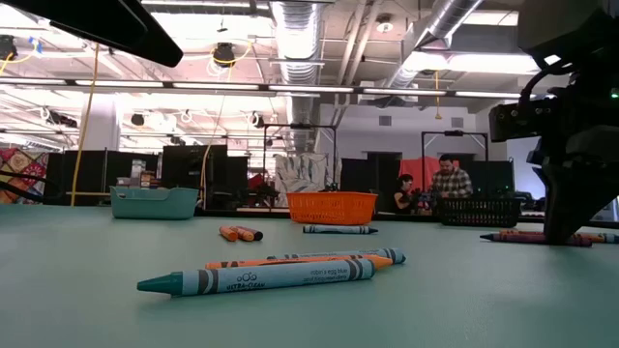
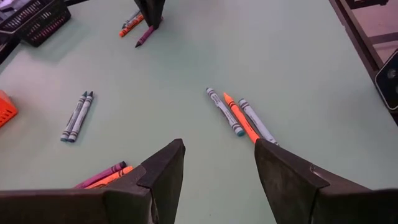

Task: Sort crayons
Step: Put the crayon into the black bin

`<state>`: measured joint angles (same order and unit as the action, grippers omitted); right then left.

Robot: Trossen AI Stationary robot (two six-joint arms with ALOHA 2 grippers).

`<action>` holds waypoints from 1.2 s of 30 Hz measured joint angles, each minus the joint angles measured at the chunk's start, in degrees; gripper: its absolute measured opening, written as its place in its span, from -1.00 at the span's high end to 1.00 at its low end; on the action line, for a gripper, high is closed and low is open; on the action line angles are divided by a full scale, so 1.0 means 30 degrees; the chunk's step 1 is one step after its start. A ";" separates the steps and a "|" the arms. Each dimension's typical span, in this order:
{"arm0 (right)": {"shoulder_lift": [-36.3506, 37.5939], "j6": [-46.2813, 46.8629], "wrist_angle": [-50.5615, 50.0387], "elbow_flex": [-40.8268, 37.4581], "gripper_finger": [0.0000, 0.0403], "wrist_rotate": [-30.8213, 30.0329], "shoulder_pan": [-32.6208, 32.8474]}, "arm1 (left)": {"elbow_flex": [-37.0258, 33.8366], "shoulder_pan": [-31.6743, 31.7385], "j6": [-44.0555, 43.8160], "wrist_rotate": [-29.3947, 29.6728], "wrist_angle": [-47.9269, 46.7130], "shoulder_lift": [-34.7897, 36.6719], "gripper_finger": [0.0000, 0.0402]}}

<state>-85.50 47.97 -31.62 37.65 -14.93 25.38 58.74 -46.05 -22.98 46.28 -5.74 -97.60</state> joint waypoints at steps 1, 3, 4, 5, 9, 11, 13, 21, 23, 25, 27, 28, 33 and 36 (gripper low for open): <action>-0.0019 0.0000 -0.0237 0.0224 0.78 -0.0124 0.0119 | 0.0000 0.0001 0.0000 0.0000 0.0001 0.0000 0.07; -0.0020 0.0007 -0.0580 0.0532 0.86 -0.0134 0.0262 | 0.0000 0.0062 0.0034 0.0000 0.0018 0.0000 0.07; -0.0072 0.0013 -0.0663 0.0731 0.90 -0.0066 0.0271 | 0.0000 0.0083 0.0079 -0.0013 0.0045 0.0000 0.07; -0.0101 -0.0003 -0.0650 0.0848 0.94 -0.0006 0.0284 | 0.0000 0.0090 0.0073 -0.0015 0.0045 0.0000 0.07; -0.0101 -0.0430 -0.0717 0.1103 0.98 0.0240 0.0293 | 0.0000 0.0167 0.0055 -0.0290 0.0074 0.0000 0.07; -0.0097 -0.0813 -0.0774 0.1368 0.99 0.0242 0.0293 | 0.0000 0.0161 0.0000 -0.0364 0.0074 0.0000 0.07; -0.0075 -0.1282 -0.0845 0.1720 0.99 0.0246 0.0275 | 0.0000 0.0154 -0.0007 -0.0379 0.0067 0.0000 0.07; -0.0013 -0.4484 -0.5036 0.4968 1.00 -0.1431 -0.0761 | 0.0000 0.0205 -0.0187 -0.0262 0.0078 0.0000 0.07; -0.0013 -0.5443 -0.6733 0.5853 1.00 -0.2583 -0.1285 | 0.0000 0.0205 -0.0471 -0.0249 0.0081 0.0000 0.07; 0.0001 -0.6352 -0.8505 0.6536 1.00 -0.3897 -0.1922 | 0.0000 0.0205 -0.0723 -0.0246 0.0081 0.0000 0.07; 0.0001 -0.7070 -1.0204 0.6927 1.00 -0.4948 -0.2823 | 0.0000 0.0205 -0.1048 -0.0233 0.0081 0.0000 0.07; 0.0001 -0.7408 -1.0864 0.7044 1.00 -0.5398 -0.3361 | 0.0000 0.0205 -0.1171 -0.0230 0.0081 0.0000 0.07; 0.0016 -0.9746 -1.2505 0.7110 1.00 -0.6281 -0.6883 | 0.0000 0.0205 -0.1941 -0.0211 0.0081 0.0000 0.07; 0.0016 -1.1715 -1.2412 0.7110 1.00 -0.6725 -0.9163 | 0.0000 0.0205 -0.2322 -0.0206 0.0081 0.0000 0.07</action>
<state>-85.45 12.82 -68.86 58.98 -35.11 -2.11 58.74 -45.43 -29.95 45.66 -5.50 -97.60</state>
